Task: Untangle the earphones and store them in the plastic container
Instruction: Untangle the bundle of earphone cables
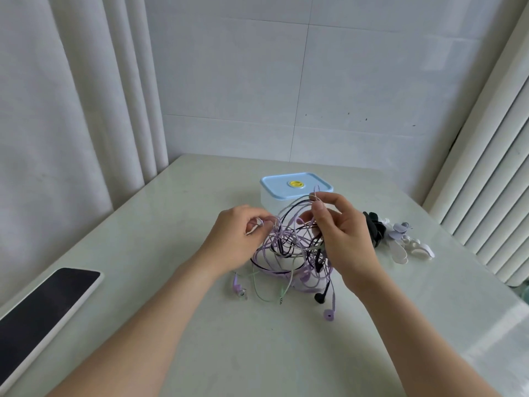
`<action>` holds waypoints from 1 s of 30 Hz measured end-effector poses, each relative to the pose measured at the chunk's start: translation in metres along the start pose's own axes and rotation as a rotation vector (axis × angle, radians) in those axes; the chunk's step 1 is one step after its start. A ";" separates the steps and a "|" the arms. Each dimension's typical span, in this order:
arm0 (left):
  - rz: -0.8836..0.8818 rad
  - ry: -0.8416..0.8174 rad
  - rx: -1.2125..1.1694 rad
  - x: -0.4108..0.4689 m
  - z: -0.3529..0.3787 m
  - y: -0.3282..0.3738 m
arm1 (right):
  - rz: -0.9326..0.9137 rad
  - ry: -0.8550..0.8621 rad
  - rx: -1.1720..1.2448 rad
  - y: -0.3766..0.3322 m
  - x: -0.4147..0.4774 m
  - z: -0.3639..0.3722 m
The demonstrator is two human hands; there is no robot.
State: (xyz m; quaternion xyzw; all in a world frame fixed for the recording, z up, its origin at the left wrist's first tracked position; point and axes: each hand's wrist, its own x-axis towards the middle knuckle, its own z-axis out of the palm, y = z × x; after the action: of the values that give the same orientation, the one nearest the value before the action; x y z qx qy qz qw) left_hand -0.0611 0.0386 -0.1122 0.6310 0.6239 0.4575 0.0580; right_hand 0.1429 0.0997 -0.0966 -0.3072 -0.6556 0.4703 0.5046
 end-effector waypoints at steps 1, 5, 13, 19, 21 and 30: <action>-0.028 -0.033 -0.037 0.000 0.001 -0.001 | 0.010 0.009 -0.002 0.000 0.000 0.001; -0.182 -0.170 -0.345 0.000 0.001 0.004 | -0.012 0.114 -0.216 0.008 0.004 0.004; -0.326 -0.180 -0.418 0.002 0.005 -0.002 | -0.226 0.044 -0.596 0.001 -0.007 0.011; -0.374 -0.201 -0.475 0.003 0.006 -0.005 | -0.114 -0.094 -0.719 0.011 -0.004 0.018; -0.361 -0.215 -0.515 0.002 0.005 -0.005 | -0.088 -0.127 -0.729 0.013 -0.002 0.017; -0.323 -0.138 -0.543 0.002 0.005 -0.005 | -0.090 -0.129 -0.611 0.017 -0.002 0.022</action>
State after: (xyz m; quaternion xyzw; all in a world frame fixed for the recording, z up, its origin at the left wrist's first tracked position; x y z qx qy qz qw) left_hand -0.0622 0.0439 -0.1171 0.5150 0.5657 0.5481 0.3383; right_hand 0.1212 0.0977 -0.1137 -0.3848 -0.8101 0.2472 0.3669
